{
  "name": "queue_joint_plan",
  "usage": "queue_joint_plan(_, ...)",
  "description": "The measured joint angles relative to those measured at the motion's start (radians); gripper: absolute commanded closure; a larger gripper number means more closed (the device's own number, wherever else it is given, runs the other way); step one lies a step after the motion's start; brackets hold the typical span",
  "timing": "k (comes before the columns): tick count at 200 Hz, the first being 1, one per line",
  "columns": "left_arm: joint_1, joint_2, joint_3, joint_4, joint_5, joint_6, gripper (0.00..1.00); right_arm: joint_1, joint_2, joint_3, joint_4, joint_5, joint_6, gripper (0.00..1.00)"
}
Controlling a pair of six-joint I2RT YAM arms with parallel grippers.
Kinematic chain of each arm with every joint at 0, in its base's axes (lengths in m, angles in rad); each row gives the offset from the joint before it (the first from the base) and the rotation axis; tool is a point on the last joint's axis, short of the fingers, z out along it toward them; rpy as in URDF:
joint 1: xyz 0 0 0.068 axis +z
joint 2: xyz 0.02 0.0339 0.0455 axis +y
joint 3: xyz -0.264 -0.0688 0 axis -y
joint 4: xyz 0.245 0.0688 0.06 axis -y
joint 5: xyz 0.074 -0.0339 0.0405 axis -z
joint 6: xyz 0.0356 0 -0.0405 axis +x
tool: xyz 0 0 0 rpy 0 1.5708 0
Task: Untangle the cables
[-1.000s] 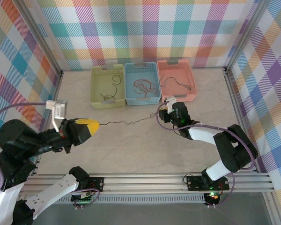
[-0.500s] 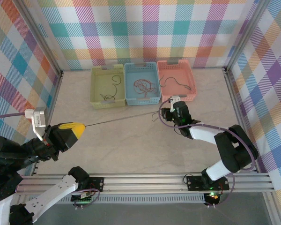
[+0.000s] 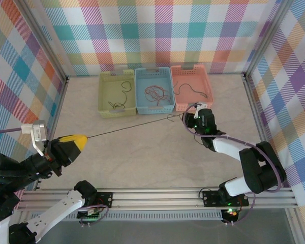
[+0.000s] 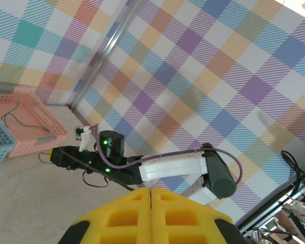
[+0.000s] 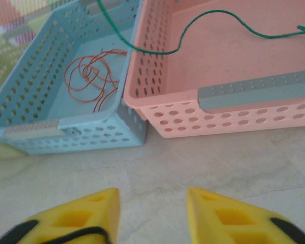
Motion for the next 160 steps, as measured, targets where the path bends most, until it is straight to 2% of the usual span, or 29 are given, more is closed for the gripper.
queue_joint_plan(34, 0.000, -0.056, -0.143, -0.002, -0.061, -0.011, 1.00, -0.018, -0.039, -0.048, 0.029, -0.042, -0.026, 0.90)
queue_joint_plan(59, 0.000, -0.064, -0.356, -0.007, -0.113, -0.043, 1.00, -0.018, -0.091, -0.083, 0.079, -0.078, -0.047, 0.95)
queue_joint_plan(62, 0.000, -0.061, -0.384, -0.011, -0.116, -0.050, 0.98, -0.018, -0.098, -0.087, 0.087, -0.084, -0.051, 0.96)
queue_joint_plan(72, 0.000, -0.050, -0.478, -0.018, -0.123, -0.064, 0.76, -0.017, -0.119, -0.096, 0.114, -0.108, -0.056, 0.97)
queue_joint_plan(74, 0.000, -0.045, -0.499, -0.019, -0.125, -0.063, 0.74, -0.016, -0.124, -0.097, 0.118, -0.113, -0.058, 0.98)
queue_joint_plan(83, 0.000, -0.024, -0.567, -0.024, -0.127, -0.076, 0.56, -0.011, -0.141, -0.099, 0.133, -0.134, -0.063, 0.99)
queue_joint_plan(97, 0.000, 0.023, -0.635, -0.026, -0.130, -0.090, 0.43, 0.003, -0.168, -0.099, 0.157, -0.166, -0.074, 1.00)
queue_joint_plan(113, 0.000, 0.071, -0.653, -0.026, -0.142, -0.097, 0.37, 0.024, -0.202, -0.099, 0.176, -0.202, -0.081, 1.00)
queue_joint_plan(160, 0.000, 0.201, -0.603, 0.043, -0.172, -0.062, 0.37, 0.074, -0.275, -0.099, 0.184, -0.314, -0.093, 1.00)
